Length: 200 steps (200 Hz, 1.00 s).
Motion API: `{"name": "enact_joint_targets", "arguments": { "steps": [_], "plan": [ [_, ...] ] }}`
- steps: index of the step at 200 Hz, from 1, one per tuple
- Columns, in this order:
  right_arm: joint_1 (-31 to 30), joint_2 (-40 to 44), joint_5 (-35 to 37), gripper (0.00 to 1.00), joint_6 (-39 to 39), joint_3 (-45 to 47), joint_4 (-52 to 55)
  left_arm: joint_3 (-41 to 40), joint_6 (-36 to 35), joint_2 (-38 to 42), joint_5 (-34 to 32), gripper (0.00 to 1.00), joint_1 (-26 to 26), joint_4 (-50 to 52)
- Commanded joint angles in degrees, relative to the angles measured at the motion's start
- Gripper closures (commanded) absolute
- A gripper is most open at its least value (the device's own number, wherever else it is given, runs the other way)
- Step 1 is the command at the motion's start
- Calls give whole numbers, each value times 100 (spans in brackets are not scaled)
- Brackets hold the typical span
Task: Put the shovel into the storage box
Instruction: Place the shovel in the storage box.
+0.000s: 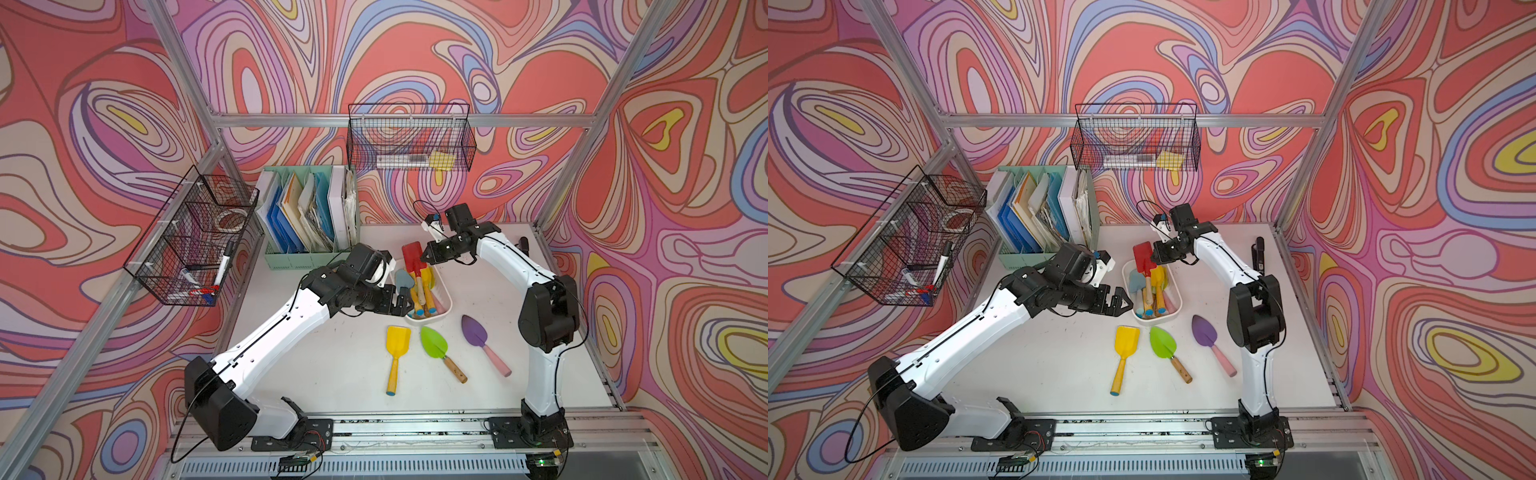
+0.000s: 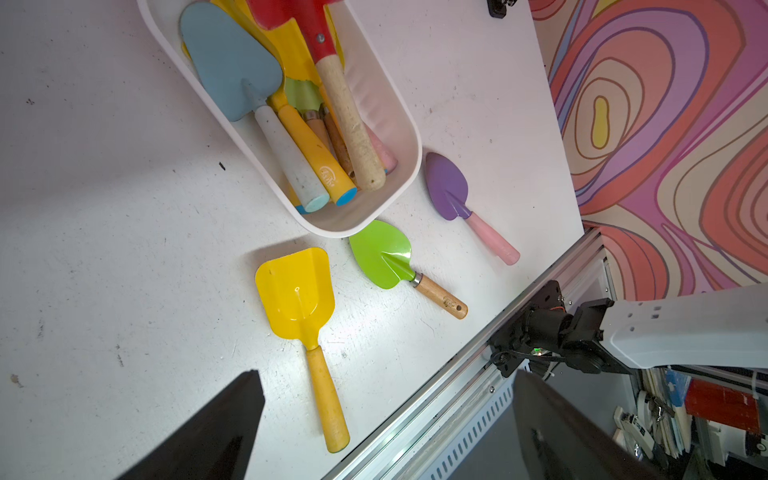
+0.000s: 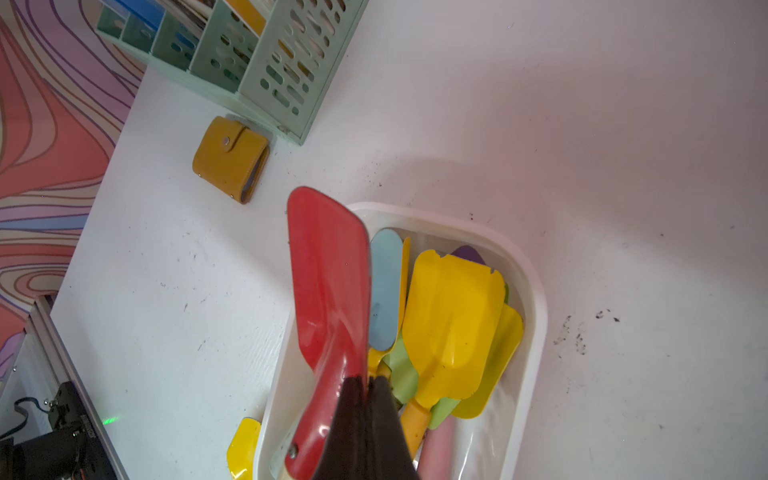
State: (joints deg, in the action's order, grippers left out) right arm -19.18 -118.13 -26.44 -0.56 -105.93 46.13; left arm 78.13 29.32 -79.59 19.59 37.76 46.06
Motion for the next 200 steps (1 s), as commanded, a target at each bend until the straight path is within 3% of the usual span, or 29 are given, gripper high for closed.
{"name": "enact_joint_targets", "arguments": {
  "steps": [1, 200],
  "plan": [
    [37, -167, -204, 100, -427, -198, 200, -78, -123, 127, 40, 1, 13, -159],
    [99, -975, 218, 100, -622, -384, 138, -153, -148, 173, -136, 1, 12, -45]
  ]
}}
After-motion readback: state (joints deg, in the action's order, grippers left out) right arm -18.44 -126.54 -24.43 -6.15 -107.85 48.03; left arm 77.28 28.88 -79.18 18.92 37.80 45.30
